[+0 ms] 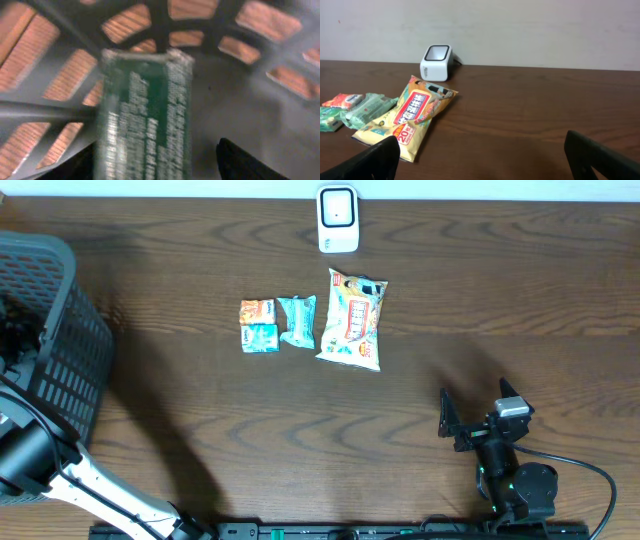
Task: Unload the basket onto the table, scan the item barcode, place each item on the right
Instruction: 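Grasp the Zam-Buk box by its end and lift it from the basket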
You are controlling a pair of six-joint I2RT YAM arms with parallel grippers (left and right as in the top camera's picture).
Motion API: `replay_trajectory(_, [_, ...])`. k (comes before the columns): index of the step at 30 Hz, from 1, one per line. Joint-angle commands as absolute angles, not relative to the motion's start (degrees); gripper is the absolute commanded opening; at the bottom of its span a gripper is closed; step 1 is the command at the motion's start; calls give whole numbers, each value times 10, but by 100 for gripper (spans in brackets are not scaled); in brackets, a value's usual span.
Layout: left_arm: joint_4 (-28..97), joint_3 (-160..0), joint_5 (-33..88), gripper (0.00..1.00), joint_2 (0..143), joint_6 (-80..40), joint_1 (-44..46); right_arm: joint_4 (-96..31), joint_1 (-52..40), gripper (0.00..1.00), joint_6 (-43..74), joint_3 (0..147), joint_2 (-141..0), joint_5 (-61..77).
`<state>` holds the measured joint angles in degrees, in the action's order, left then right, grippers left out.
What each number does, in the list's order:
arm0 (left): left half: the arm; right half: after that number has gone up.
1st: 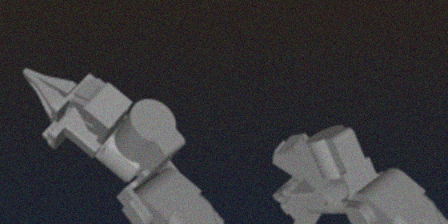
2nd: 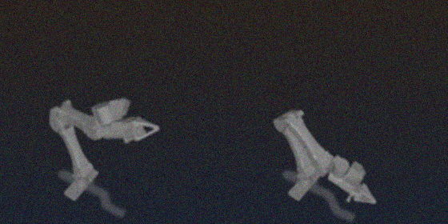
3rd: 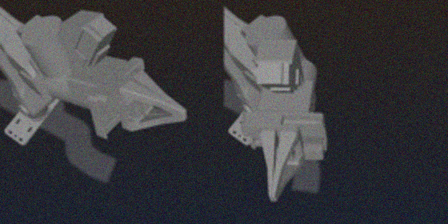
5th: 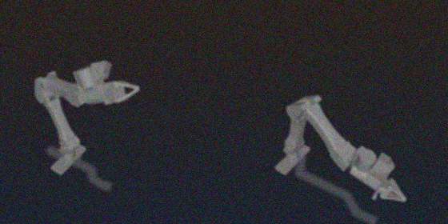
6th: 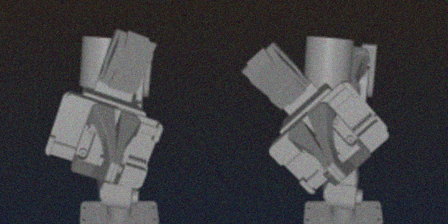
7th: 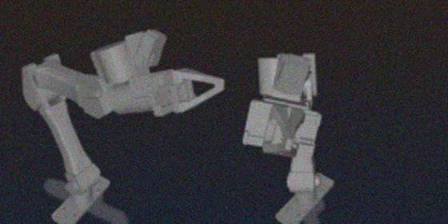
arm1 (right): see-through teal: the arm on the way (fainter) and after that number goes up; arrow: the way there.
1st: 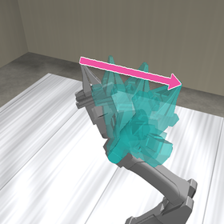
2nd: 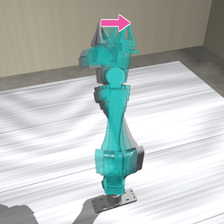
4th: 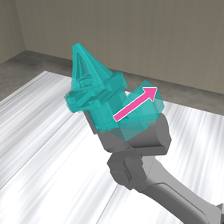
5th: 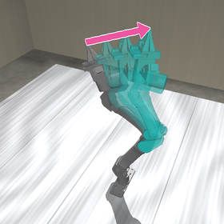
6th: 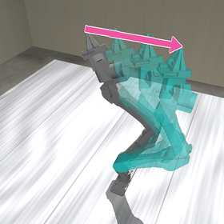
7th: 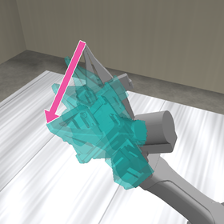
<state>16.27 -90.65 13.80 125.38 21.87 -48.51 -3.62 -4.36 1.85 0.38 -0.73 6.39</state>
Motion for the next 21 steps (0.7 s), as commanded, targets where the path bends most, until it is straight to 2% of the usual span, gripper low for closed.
replay_trajectory(1, [158,-901,135,65,1263,187,-488,-39,-46,99,10,4,-5,63])
replay_trajectory(3, [157,-901,135,64,1263,187,-488,-39,-46,99,10,4,-5,63])
replay_trajectory(5, [155,-901,135,59,1263,187,-488,-39,-46,99,10,4,-5,63])
replay_trajectory(8, [153,-901,135,41,1263,187,-488,-39,-46,99,10,4,-5,63])
replay_trajectory(9, [153,-901,135,39,1263,187,-488,-39,-46,99,10,4,-5,63])
replay_trajectory(19, [150,-901,134,37,1252,181,-488,-39,-46,99,10,4,-5,63])
replay_trajectory(21, [151,-901,134,24,1247,181,-488,-39,-46,99,10,4,-5,63])
